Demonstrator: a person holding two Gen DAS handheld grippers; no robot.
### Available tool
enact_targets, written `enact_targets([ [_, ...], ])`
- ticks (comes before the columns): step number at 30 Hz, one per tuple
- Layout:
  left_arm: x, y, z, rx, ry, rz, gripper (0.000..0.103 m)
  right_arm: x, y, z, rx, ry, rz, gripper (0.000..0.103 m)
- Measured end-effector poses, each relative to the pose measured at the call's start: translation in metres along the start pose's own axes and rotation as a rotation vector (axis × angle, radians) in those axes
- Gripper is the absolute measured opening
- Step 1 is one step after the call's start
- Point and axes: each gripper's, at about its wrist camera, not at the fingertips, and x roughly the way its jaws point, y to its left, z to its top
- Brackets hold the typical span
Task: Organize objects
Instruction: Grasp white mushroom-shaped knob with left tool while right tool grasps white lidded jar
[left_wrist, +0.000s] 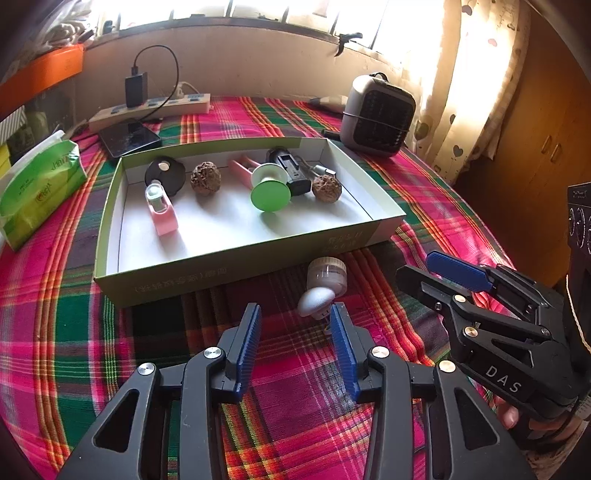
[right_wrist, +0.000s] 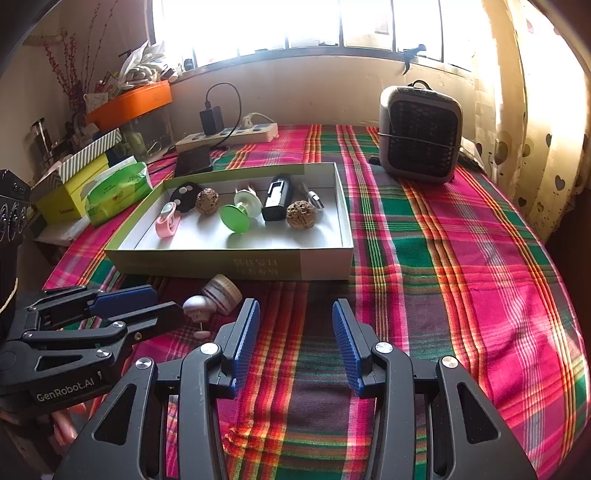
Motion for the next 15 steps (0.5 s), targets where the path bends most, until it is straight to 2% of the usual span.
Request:
enact_targets([
  [15,0.020,-0.009,0.005,0.021,0.031,0.035,0.038,0.001,-0.007,-0.003,0.015,0.005,0.012,0.043],
])
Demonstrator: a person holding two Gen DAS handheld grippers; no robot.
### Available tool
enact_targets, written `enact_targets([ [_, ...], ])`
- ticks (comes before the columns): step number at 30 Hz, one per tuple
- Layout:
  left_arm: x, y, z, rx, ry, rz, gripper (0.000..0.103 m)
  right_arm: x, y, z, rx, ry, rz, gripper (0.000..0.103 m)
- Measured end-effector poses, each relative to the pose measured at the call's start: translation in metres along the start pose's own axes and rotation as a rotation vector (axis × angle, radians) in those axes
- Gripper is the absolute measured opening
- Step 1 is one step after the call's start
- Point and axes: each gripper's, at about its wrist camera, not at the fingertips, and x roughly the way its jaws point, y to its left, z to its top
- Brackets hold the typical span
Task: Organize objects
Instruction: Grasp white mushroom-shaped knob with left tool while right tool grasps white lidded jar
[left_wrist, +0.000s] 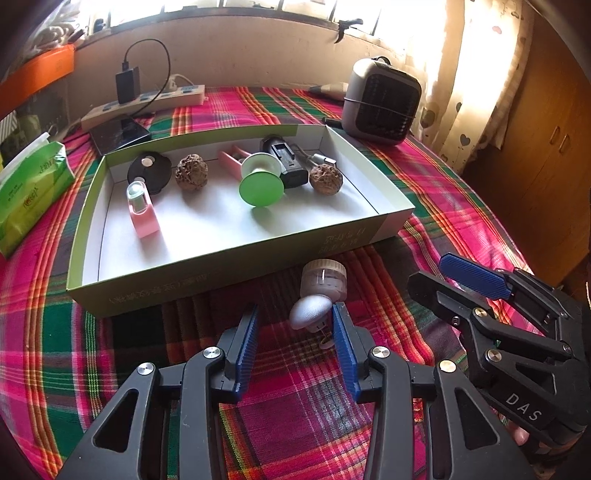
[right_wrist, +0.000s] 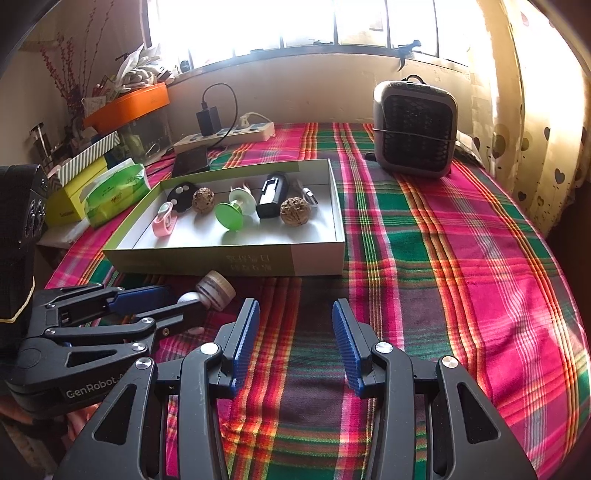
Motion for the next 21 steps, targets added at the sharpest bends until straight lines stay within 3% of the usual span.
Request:
enact_targets([
  [10,0.000,0.005,0.001,-0.012,-0.006,-0.019,0.037,0.004,0.001,0.000,-0.002,0.012,0.002,0.043],
  [21,-0.004,0.014,-0.001,-0.048,-0.021,-0.037,0.026,0.006,0.006,0.001,-0.011,0.024,-0.005,0.043],
])
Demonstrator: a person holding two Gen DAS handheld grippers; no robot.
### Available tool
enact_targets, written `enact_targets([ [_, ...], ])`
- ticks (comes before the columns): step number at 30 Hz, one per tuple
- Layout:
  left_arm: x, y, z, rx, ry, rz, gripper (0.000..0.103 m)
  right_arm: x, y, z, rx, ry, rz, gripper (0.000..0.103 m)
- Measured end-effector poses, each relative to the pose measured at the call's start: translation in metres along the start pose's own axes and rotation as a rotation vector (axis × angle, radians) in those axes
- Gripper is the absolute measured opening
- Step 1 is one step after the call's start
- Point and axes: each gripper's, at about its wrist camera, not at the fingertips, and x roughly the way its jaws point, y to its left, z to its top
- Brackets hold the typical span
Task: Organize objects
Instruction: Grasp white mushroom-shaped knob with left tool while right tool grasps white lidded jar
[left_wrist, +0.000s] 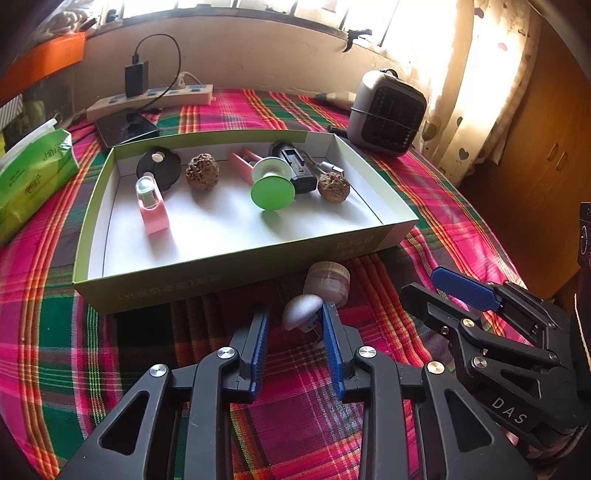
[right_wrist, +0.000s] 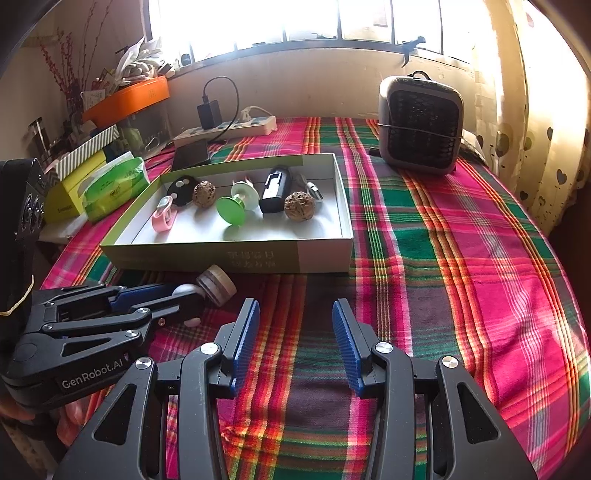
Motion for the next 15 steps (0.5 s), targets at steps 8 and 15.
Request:
enact_targets([
  [8,-0.007,0.018,-0.002,-0.032,-0.008,0.012,0.024,0.007,0.014,0.002,-0.022,0.018,0.032,0.043],
  [15,-0.016,0.034,-0.003,-0.058,-0.032,0.038,0.024,0.016,0.028,0.008,-0.021,0.039,0.065,0.043],
])
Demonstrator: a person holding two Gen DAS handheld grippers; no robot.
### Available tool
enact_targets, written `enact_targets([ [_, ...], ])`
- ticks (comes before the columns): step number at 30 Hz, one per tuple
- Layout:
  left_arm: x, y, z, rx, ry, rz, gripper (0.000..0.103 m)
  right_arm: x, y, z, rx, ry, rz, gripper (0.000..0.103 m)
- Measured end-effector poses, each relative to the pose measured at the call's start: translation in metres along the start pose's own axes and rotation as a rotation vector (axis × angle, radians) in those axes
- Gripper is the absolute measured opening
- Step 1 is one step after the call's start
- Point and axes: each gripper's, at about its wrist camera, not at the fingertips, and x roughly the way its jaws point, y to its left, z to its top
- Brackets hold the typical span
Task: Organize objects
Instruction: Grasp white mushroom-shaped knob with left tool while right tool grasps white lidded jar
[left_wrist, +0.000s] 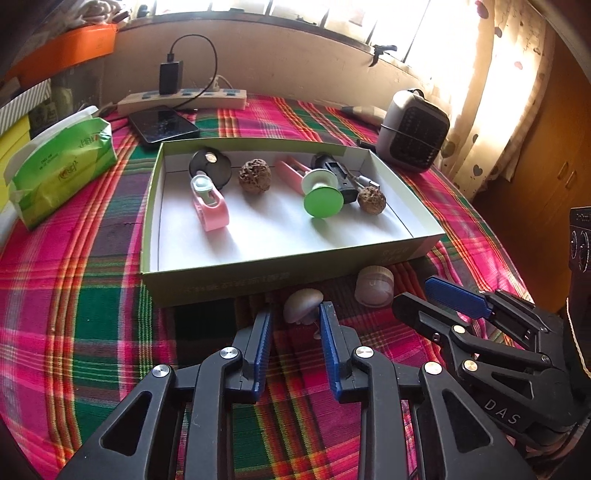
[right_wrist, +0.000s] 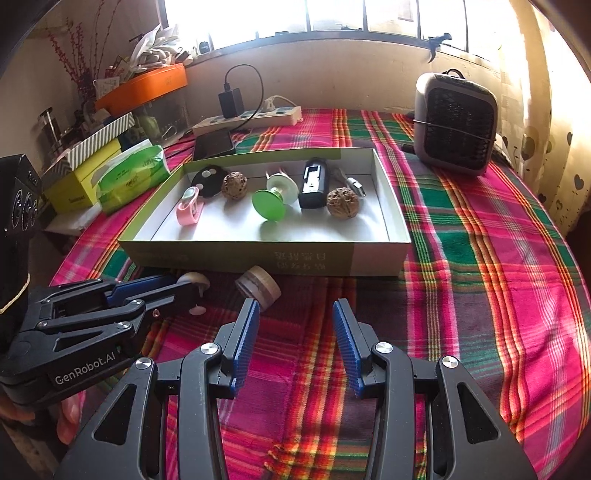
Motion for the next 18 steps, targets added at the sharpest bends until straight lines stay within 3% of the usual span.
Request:
enact_targets([
  [18,0.001,0.018,-0.001,-0.028,0.009,-0.017,0.024,0.025,0.014,0.011,0.040,0.035,0.020,0.043],
])
